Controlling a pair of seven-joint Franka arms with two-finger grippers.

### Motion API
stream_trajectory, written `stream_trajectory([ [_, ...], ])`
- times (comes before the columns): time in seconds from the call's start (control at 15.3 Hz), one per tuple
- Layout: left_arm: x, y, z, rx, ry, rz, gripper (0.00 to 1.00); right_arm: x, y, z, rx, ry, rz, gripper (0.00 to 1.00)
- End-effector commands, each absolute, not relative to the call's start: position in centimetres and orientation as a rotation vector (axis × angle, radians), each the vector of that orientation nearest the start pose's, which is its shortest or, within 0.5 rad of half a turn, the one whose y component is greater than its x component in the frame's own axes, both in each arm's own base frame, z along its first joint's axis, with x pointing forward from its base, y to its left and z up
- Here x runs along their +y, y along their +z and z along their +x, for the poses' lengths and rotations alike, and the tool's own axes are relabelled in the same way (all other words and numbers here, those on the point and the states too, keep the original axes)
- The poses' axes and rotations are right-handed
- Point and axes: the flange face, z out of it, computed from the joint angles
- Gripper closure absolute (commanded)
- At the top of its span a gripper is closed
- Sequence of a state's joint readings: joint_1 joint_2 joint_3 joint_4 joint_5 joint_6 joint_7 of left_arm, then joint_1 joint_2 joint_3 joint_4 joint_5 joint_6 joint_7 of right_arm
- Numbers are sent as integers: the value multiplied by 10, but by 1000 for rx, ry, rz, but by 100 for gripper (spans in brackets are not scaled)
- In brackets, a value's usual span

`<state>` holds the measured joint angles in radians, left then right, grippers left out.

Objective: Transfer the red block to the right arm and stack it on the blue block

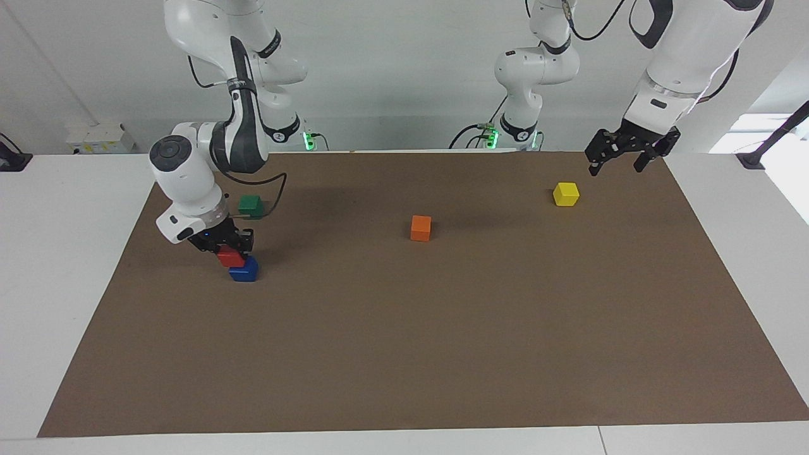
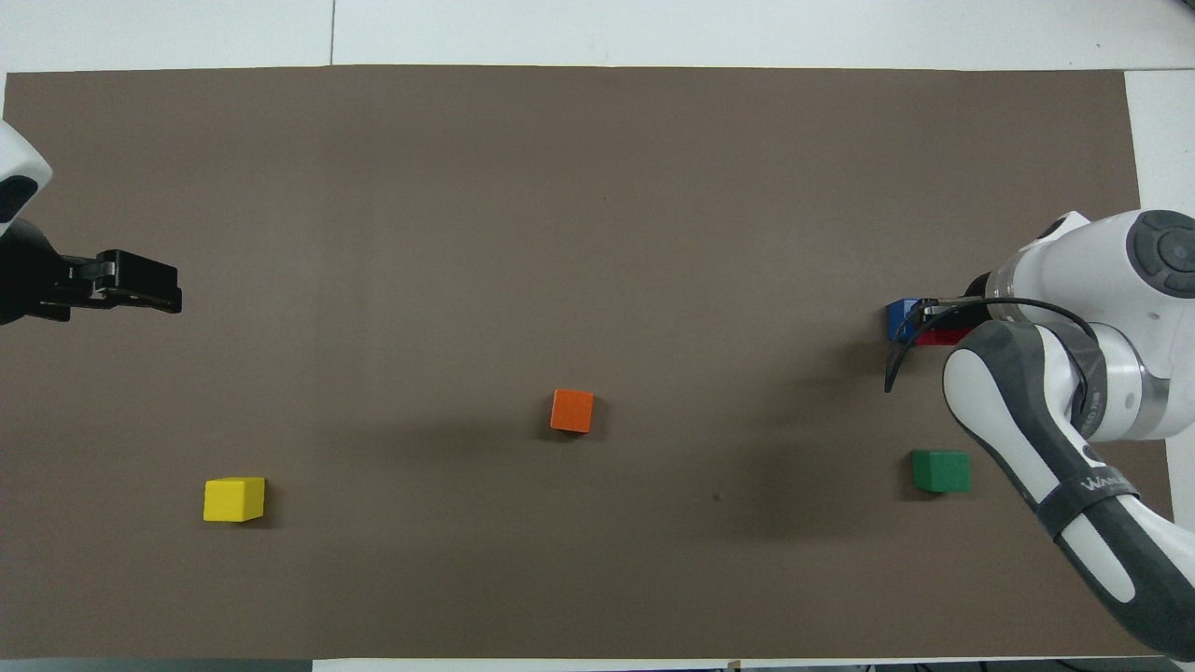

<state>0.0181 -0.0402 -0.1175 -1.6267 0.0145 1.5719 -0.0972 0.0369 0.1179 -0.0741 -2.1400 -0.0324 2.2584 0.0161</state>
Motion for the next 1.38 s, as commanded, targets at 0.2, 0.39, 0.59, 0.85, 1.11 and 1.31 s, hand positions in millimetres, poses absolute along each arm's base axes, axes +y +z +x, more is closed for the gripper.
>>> stream_trajectory([
  [0.2, -48, 622, 531, -3, 31, -3131, 0, -24, 352, 559, 41, -34, -3150, 49],
  [0.39, -48, 622, 531, -5, 28, -3131, 0, -20, 352, 559, 53, -36, -3108, 39],
  [0.59, -48, 622, 531, -5, 28, -3131, 0, -22, 352, 559, 53, -34, -3108, 21],
  [0.85, -47, 622, 531, -8, 28, -3131, 0, -22, 354, 560, 57, -38, -3108, 0],
  [1.11, -48, 622, 531, -3, 28, -3131, 0, -22, 403, 572, 39, -48, -3104, 0],
  [1.31, -47, 622, 531, -8, 28, -3131, 0, -24, 466, 576, -76, -78, -3109, 0],
])
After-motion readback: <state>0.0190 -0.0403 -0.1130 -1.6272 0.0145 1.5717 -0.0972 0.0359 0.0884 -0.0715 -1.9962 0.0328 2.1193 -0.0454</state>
